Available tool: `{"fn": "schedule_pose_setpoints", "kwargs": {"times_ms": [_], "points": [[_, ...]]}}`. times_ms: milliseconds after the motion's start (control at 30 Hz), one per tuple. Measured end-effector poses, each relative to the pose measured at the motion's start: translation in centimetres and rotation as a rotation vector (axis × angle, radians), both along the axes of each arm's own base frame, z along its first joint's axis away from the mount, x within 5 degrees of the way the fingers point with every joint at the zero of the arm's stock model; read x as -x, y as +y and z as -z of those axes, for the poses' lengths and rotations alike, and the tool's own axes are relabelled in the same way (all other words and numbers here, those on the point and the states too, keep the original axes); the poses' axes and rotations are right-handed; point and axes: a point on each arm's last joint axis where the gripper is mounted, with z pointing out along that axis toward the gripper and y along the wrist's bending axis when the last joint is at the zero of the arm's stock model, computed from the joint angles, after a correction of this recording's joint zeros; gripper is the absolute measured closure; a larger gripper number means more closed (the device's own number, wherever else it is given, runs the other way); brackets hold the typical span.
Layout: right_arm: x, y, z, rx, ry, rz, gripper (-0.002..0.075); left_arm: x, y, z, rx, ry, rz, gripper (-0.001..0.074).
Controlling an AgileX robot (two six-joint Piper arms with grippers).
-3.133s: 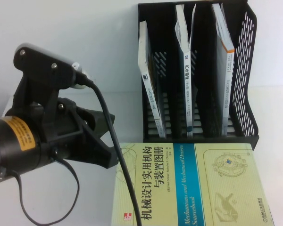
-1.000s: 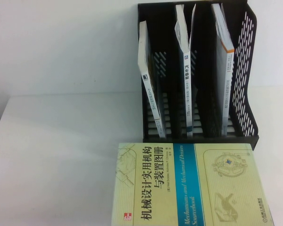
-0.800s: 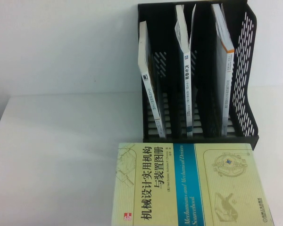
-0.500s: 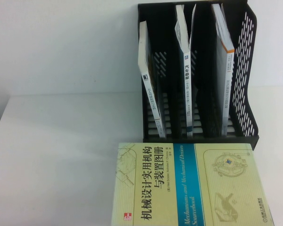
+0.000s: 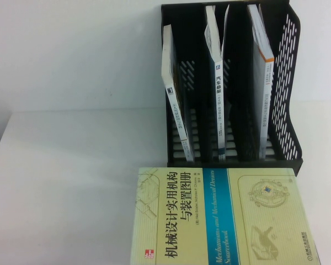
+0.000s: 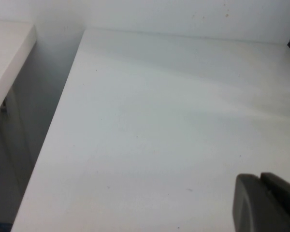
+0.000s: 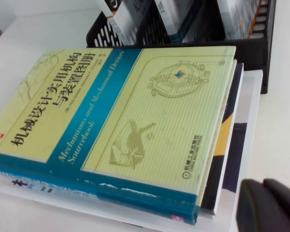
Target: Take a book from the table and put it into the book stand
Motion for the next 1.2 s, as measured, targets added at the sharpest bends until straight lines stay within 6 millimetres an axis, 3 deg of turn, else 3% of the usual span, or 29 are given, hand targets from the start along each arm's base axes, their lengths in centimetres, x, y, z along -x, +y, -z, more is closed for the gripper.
{"fn": "schedule_pose_setpoints", "kwargs": {"times_ms": [1200], "points": [[0.0,0.0,0.06,0.001,0.002,0.0,0.0729,0.0,-0.06,-0.01,-0.068,-0.009,0.028,0.0737]]}}
